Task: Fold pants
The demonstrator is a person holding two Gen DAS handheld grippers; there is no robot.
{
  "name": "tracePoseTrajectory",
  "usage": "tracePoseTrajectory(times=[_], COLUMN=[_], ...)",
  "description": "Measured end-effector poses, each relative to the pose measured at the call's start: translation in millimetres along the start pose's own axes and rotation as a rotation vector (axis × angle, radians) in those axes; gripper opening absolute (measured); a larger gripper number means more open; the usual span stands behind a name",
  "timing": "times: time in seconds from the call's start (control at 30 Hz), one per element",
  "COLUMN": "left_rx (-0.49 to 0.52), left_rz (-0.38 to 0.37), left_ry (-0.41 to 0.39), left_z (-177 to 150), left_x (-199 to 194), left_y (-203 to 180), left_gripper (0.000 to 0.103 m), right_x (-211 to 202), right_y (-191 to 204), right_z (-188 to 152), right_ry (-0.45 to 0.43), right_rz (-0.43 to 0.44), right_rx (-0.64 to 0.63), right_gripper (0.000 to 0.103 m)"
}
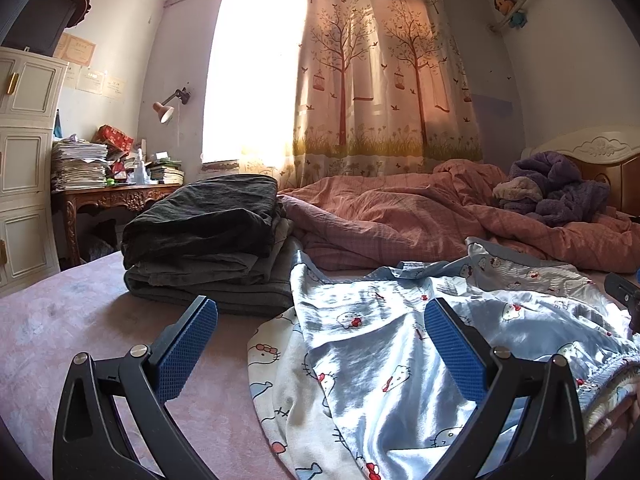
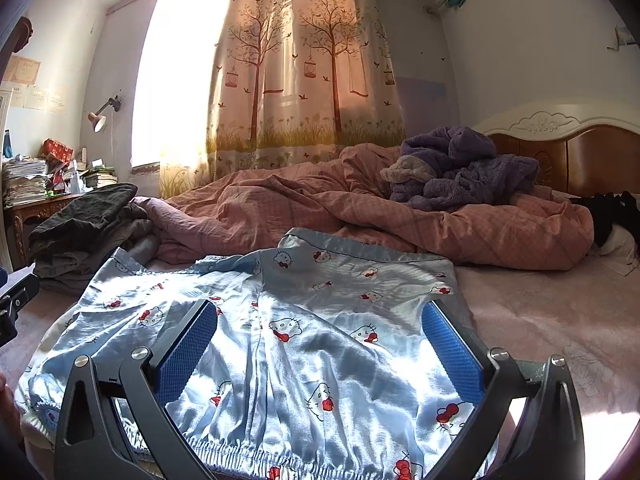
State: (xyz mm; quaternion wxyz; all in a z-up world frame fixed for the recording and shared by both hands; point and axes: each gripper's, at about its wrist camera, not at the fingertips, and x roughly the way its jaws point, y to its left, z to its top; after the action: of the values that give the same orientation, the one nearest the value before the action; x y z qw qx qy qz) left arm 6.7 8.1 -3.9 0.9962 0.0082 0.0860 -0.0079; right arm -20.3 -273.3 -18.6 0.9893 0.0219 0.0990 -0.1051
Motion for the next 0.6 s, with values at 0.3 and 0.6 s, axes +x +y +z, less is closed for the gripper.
tracePoseTrajectory(times=[0.3,0.6], left_rx=[-0.065,0.023], left_rz=[-0.017,-0.044], left_ry=[-0.03,-0.073], left_z=[-0.4,-2.6], left_x=[-7.2,-19.8], left_y=[13.2,-6.4], left_gripper=[0.103,0.103], right_x=[-4.0,-12.3], right_y=[-5.9,-10.4], right_z=[-2.7,-7.2], right_ry=[-0.022,-0.067], right_rz=[-0.002,-0.024], right_rx=[0.026,0.046], right_gripper=[0.103,0.103])
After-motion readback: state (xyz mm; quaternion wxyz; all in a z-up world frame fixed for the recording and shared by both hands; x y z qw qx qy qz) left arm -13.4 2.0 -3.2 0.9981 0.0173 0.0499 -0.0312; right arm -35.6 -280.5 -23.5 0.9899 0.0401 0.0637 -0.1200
